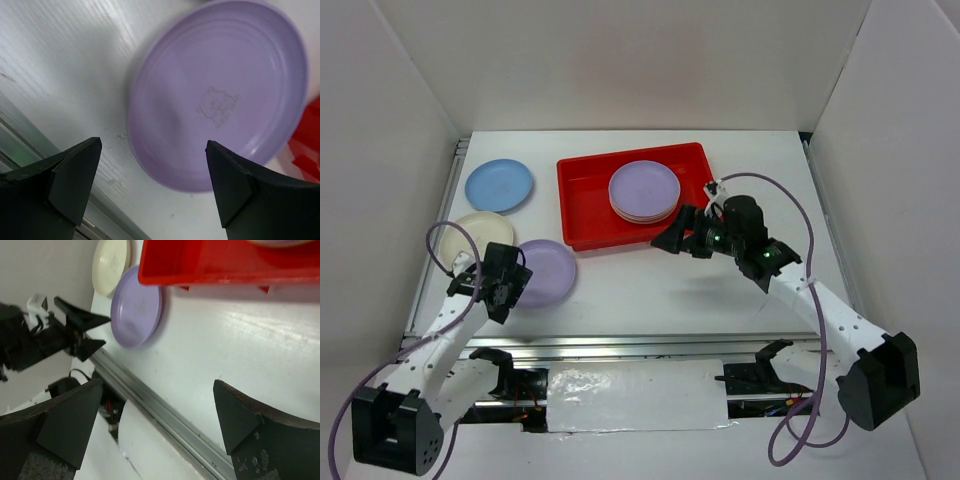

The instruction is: Place the plates into the plastic bin on the countertop

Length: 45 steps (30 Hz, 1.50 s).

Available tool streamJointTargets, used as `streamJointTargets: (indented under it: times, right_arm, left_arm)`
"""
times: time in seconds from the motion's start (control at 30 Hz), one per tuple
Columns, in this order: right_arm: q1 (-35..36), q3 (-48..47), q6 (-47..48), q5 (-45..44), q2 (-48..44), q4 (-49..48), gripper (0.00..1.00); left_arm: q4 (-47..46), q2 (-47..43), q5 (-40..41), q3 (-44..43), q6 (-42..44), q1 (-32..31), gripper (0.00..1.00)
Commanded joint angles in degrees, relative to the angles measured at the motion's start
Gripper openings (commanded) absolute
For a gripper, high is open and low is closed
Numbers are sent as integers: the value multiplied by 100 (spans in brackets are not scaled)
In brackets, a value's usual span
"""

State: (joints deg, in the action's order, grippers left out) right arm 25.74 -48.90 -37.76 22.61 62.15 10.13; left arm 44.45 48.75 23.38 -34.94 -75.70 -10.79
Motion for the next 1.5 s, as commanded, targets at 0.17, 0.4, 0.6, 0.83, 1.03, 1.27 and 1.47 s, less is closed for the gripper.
streamJointTargets:
  times: [0.17, 0.4, 0.6, 0.83, 1.03, 1.27, 1.47]
  right_arm:
    - [283, 285, 23, 33, -766, -196, 100]
    - [256, 268, 14, -213, -976, 32, 100]
    - [248, 215, -47, -468, -1108, 173, 100]
    - [178, 92, -47, -591, -1179, 358, 100]
    - [125, -48, -118, -644, -1223, 419, 100]
    - [-121, -304, -65, -723, -1047, 735, 100]
    - [-455, -409, -65, -723, -1161, 1025, 100]
  left_arm:
    - [-1095, 723, -43, 733, -489, 472, 87]
    - [-1158, 812, -52, 998, -525, 551, 38]
    - [-807, 172, -131, 1024, -314, 648, 8]
    - [1020, -1103, 263, -36, -217, 639, 0]
    - [620, -1790, 37, -925, 880, 622, 0]
    - [-1253, 942, -1992, -2076, 2550, 569, 0]
    - [-1808, 3759, -2461, -4159, 3228, -353, 0]
